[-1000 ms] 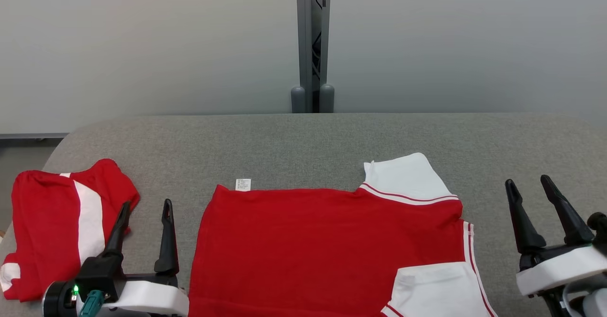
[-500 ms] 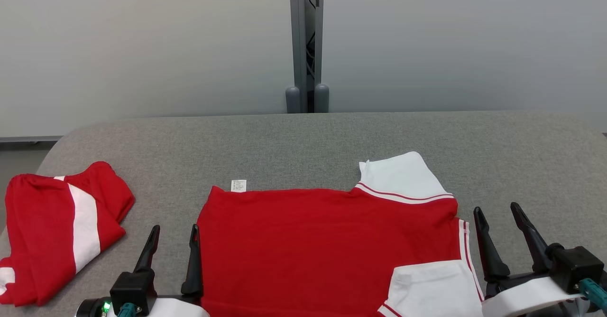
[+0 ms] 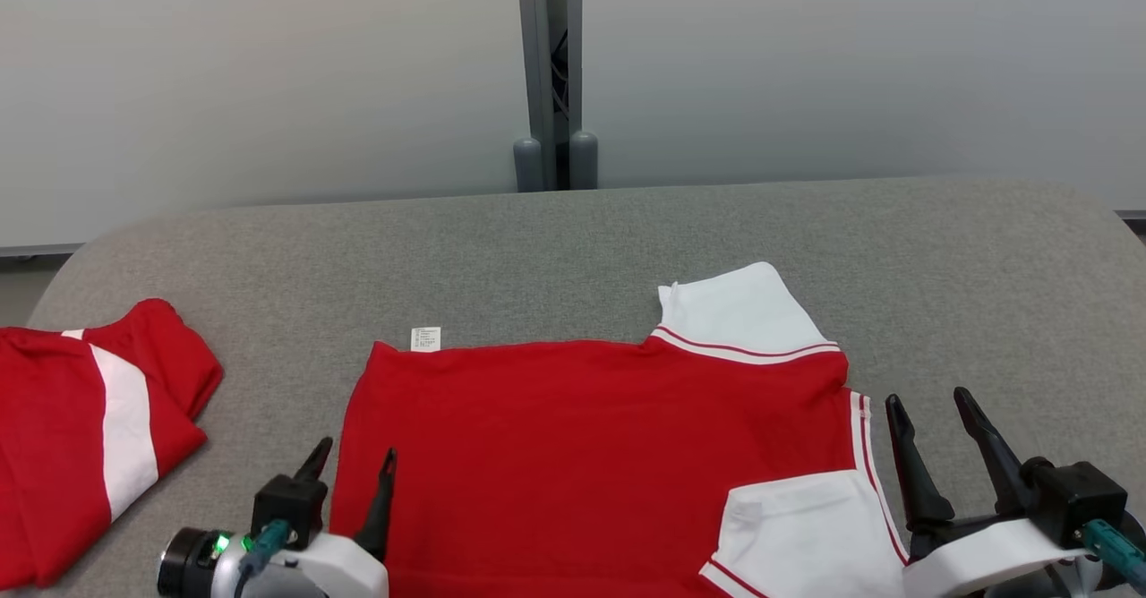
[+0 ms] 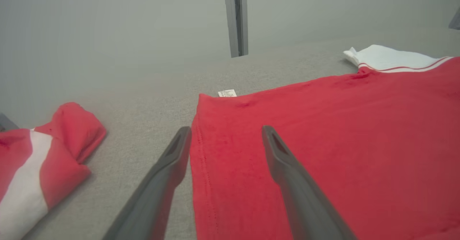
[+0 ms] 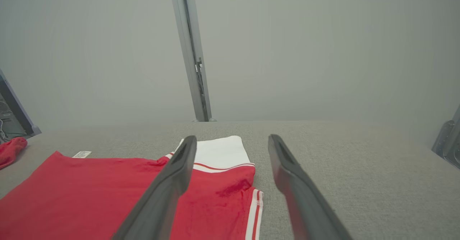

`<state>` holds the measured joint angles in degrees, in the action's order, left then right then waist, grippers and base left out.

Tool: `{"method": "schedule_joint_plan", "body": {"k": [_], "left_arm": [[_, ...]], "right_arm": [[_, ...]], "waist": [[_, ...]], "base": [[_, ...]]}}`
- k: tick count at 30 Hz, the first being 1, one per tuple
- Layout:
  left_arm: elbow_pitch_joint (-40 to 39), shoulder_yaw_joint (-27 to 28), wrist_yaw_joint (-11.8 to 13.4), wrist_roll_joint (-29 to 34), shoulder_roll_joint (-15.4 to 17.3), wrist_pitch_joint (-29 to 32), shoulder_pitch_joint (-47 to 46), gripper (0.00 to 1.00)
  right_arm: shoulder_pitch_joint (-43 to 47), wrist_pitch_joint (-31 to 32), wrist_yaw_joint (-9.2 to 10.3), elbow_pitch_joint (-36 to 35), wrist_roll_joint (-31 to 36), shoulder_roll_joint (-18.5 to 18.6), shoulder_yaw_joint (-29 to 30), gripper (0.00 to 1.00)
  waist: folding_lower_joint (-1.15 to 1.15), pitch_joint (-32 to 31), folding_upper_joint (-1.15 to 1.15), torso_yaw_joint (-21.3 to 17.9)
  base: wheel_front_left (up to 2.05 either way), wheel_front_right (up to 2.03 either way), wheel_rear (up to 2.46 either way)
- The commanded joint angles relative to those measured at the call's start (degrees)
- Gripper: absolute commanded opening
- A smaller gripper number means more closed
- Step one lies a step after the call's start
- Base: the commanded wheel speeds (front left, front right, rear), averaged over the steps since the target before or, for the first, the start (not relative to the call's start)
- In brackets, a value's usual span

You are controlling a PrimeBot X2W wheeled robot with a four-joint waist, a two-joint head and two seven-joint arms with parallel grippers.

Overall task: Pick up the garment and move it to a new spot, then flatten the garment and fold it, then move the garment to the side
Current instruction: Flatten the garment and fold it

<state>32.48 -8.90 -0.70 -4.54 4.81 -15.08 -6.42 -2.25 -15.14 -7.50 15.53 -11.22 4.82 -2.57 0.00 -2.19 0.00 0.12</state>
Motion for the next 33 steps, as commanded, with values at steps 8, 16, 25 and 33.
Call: {"method": "schedule_joint_plan", "body": {"k": [8, 16, 25, 33], "left_arm": [[16.2, -3.5, -6.4, -0.7, 6.5, 6.3, -19.5, 1.00], [21.6, -14.7, -6.7, -7.3, 12.3, 13.3, -29.8, 1.00], [24.3, -27.2, -6.8, -15.8, 19.1, 19.0, -37.1, 1.00], [28.1, -32.8, -6.8, -17.1, 19.7, 18.7, -40.5, 1.00]], "right_arm": [[-2.9, -0.1, 0.03, 0.0, -1.5, 0.4, -1.5, 1.00], [-6.4, -0.1, 0.03, -0.3, -2.6, 0.2, -4.2, 1.00], [-8.1, -0.1, 0.03, -0.2, -4.0, 0.3, -5.4, 1.00], [-8.9, -0.1, 0.03, -0.6, -4.7, 0.7, -6.3, 1.00]], "waist": [[0.00, 5.1, 0.00, -2.8], [0.00, 9.9, 0.00, -6.1], [0.00, 13.1, 0.00, -8.4], [0.00, 14.3, 0.00, -9.0]], "base": [[0.00, 0.00, 0.00], [0.00, 0.00, 0.00], [0.00, 0.00, 0.00], [0.00, 0.00, 0.00]]}}
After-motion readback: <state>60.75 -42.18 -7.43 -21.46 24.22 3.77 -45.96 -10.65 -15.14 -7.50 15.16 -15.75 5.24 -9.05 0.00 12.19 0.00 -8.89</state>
